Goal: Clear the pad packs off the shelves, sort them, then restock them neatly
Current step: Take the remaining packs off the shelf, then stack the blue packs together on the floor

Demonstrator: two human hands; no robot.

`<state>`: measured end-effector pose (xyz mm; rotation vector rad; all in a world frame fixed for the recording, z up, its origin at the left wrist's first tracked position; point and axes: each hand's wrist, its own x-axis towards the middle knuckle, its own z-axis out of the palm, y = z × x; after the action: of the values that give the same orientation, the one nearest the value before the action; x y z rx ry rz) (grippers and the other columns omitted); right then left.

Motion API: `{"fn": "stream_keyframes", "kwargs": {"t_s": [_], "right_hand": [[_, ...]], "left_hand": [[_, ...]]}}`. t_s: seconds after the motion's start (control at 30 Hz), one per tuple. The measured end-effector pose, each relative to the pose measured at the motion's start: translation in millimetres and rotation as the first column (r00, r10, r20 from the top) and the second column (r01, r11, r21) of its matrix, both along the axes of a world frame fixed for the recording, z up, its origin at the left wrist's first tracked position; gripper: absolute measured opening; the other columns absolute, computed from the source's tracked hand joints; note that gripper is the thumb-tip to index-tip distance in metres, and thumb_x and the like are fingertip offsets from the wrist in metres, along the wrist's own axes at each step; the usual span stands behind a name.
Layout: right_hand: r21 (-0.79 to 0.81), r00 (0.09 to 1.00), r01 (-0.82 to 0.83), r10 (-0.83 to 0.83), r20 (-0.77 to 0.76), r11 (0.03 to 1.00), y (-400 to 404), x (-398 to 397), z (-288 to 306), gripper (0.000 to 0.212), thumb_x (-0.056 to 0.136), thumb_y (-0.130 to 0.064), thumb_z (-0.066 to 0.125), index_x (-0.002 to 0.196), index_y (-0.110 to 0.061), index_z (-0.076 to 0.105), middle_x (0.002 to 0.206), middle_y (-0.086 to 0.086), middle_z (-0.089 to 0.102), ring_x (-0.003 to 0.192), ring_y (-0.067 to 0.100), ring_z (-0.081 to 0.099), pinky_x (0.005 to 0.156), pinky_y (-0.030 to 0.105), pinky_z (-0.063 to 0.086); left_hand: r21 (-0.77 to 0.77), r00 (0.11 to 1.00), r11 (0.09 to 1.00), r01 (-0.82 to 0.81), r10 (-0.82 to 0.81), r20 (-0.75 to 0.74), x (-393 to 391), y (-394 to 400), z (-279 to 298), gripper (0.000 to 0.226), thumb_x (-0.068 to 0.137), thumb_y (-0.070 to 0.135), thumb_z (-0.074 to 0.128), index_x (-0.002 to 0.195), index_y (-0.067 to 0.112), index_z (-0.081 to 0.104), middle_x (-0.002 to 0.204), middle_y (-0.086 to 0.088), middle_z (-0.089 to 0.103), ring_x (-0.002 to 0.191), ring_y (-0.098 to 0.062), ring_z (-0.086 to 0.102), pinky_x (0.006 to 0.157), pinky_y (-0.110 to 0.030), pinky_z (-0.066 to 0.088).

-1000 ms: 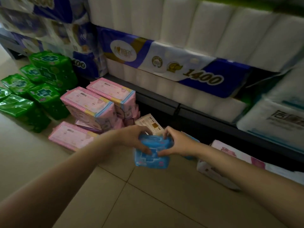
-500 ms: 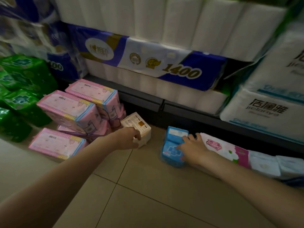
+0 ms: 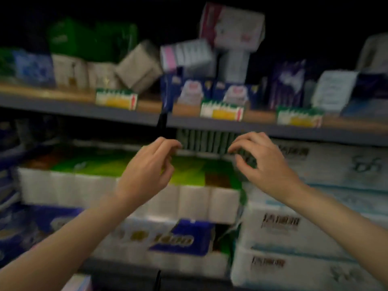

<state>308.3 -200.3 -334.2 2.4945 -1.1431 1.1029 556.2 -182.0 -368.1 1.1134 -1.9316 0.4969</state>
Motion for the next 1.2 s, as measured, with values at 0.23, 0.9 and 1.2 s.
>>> {"fn": "stream_keyframes", "kwargs": {"t_s": [0.23,0.9,1.2], "right_hand": [[-0.091,0.992,0.117,-0.121,-0.033,0.989,-55,-23,109,0.024,0.091,-0.013,0.055,0.114,-0.010,0.057,0.115,0.003,0.049,0.111,0.019,0.044,0.087,0.023,0.032],[-0.078,0.740,0.408,-0.379,-0.556,0.910,-153,4,145,0.058,0.085,-0.036,0.063,0.134,-0.019,0.037,0.130,0.011,0.051,0.121,0.032,0.037,0.093,0.040,0.032],[-0.396,0.749,0.439,-0.572,-0.335,0.807,-108,-9,158,0.054,0.080,-0.027,0.065,0.127,-0.017,0.041,0.128,0.007,0.050,0.123,0.031,0.029,0.091,0.040,0.028]], "left_hand": [[-0.082,0.977,0.986,-0.145,0.156,0.144,-18,-26,108,0.044,0.075,0.029,0.036,0.111,0.010,0.053,0.098,-0.007,0.056,0.087,-0.029,0.056,0.069,-0.040,0.046],[0.180,0.586,0.579,-0.795,0.655,0.477,-39,-130,167,0.067,0.084,0.048,0.058,0.137,0.015,0.035,0.136,-0.008,0.041,0.127,-0.028,0.035,0.104,-0.040,0.028],[0.382,0.779,0.681,-0.625,0.511,0.363,-33,-107,174,0.057,0.074,0.044,0.071,0.117,0.022,0.040,0.126,-0.007,0.049,0.121,-0.032,0.042,0.105,-0.046,0.022]]}}
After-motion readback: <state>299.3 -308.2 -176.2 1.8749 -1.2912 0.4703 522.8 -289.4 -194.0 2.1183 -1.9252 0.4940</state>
